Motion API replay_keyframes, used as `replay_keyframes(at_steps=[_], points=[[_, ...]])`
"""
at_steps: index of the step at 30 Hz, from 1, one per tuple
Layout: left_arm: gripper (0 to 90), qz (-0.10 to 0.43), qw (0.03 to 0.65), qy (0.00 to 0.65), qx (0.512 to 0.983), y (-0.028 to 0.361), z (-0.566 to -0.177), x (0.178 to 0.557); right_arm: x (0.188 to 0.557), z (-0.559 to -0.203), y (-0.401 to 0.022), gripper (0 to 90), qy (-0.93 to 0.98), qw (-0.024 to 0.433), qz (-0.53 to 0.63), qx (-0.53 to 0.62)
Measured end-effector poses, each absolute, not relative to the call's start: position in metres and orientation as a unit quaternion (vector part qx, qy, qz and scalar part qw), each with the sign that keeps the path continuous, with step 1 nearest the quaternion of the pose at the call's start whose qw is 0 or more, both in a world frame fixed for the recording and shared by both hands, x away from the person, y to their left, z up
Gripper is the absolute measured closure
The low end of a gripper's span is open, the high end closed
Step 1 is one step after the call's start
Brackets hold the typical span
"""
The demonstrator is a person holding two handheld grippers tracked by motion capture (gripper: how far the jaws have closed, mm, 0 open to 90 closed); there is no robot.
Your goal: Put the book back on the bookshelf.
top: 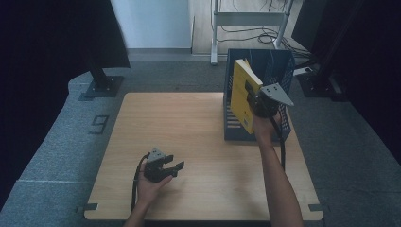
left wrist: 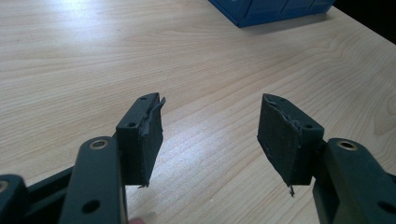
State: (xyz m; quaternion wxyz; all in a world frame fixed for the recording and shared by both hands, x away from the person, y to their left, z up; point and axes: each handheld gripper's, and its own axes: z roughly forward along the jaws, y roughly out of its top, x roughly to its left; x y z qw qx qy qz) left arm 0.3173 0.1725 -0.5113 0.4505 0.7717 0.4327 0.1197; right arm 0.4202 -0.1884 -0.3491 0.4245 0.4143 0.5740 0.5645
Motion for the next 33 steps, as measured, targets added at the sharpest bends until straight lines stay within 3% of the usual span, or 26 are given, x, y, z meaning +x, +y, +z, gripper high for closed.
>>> replay_keyframes(at_steps=[33], points=[[40.0,0.106,0.459,0.435,0.767,0.178,-0.514,0.318,0.472,-0.357,-0.175,74.7,0.557,0.441,0.545,0.445]])
